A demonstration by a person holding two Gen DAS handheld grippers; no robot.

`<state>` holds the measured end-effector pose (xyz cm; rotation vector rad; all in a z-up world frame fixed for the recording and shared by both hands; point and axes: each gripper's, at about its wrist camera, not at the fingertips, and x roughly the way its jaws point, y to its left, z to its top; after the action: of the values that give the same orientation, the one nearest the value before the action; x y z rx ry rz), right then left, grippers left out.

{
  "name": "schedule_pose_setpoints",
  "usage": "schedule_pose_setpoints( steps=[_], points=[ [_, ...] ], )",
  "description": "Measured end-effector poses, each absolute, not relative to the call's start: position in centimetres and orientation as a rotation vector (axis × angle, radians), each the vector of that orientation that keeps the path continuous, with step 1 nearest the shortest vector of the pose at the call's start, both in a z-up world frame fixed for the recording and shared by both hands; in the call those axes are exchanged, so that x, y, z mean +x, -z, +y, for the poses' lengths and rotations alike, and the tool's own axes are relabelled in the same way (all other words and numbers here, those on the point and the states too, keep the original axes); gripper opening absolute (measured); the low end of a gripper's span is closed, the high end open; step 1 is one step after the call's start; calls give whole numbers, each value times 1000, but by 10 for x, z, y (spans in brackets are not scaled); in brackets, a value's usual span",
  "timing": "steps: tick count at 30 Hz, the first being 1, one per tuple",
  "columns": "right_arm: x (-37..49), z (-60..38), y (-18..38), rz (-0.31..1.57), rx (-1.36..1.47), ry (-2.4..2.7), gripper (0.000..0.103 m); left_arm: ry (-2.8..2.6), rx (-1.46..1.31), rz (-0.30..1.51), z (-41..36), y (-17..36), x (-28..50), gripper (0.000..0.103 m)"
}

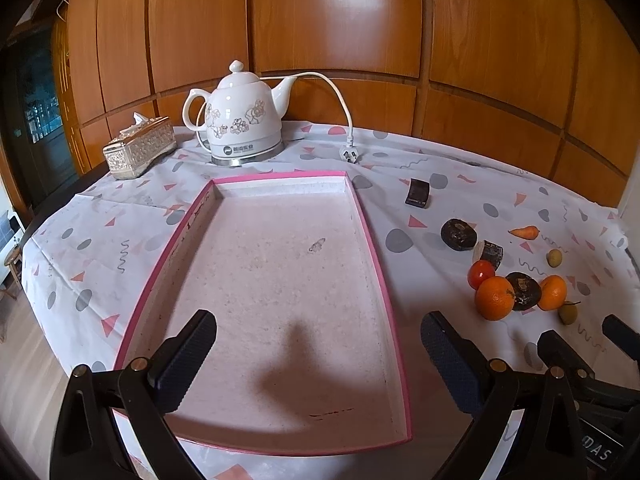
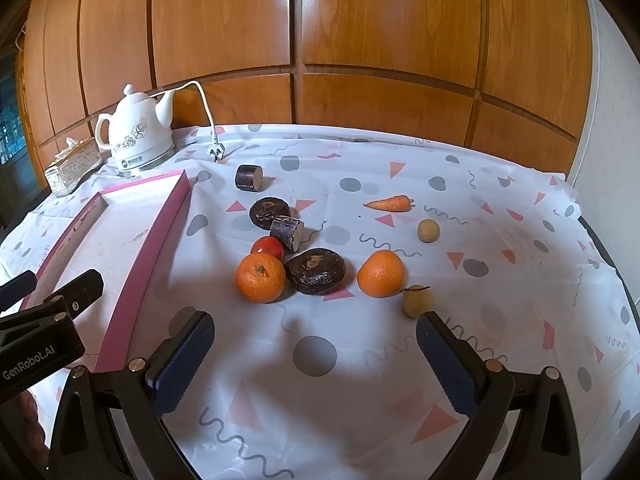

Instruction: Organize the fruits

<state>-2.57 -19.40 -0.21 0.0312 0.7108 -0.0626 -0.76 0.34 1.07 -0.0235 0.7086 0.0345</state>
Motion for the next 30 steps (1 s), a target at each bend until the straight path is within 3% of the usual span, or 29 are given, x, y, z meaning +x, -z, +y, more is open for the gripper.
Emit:
schedule_pose_setpoints(
  steps=[30],
  points=[
    [-29, -196, 0, 689, 27, 64, 103, -23, -19, 700, -3, -14, -10, 103]
  ],
)
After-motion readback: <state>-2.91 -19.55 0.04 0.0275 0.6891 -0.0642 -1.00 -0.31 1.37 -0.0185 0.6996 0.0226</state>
